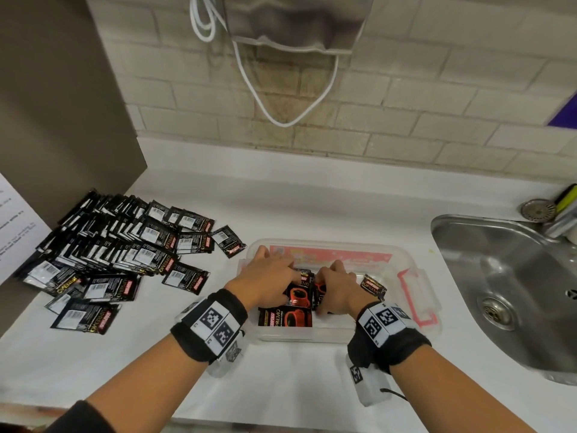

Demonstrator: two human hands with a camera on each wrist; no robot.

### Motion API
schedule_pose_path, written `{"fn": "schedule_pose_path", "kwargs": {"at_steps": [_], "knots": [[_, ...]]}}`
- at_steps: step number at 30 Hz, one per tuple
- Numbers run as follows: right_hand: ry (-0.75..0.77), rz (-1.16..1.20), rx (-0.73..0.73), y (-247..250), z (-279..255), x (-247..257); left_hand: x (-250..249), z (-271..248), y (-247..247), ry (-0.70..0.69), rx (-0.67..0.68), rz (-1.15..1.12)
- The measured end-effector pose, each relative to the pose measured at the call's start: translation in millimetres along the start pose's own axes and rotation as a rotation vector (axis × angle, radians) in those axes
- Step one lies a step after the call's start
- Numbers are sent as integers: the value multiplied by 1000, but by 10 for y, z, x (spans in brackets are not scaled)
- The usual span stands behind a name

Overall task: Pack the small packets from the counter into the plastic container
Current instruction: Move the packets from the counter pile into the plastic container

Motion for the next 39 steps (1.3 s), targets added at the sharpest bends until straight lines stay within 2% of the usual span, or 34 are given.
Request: {"fn": "schedule_pose_path", "kwargs": {"at_steps": [3, 16, 21, 25, 29, 34, 37, 39], "knots": [[23, -73, 10, -26, -15, 3, -23, 22, -43, -10, 28, 23], [34, -152, -113, 233, -90, -75, -9, 9, -83, -27, -84, 61], [212, 49, -156, 365, -100, 192, 49, -1, 2, -5, -138, 16], [308, 67, -115, 200, -87, 388, 140, -61, 93, 27, -217, -12], [296, 56, -88, 95, -49, 402, 101, -106, 81, -16, -190, -74], [294, 88, -90, 177, -26, 344, 31, -108, -13, -24, -97, -20], [193, 176, -162, 252, 27, 192, 35, -103, -19, -22, -103, 0], [111, 213, -123, 198, 59, 124, 43, -107, -7, -22, -120, -14]]}}
Point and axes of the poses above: each hand's wrist, its own z-axis towards the middle knuckle, its own y-axis out of the back of the hand, x = y × z, the point moved 7 cm from there along z, towards the middle knuckle, and after that the axes turned 1 degree about -y, right-handed, at the moved point
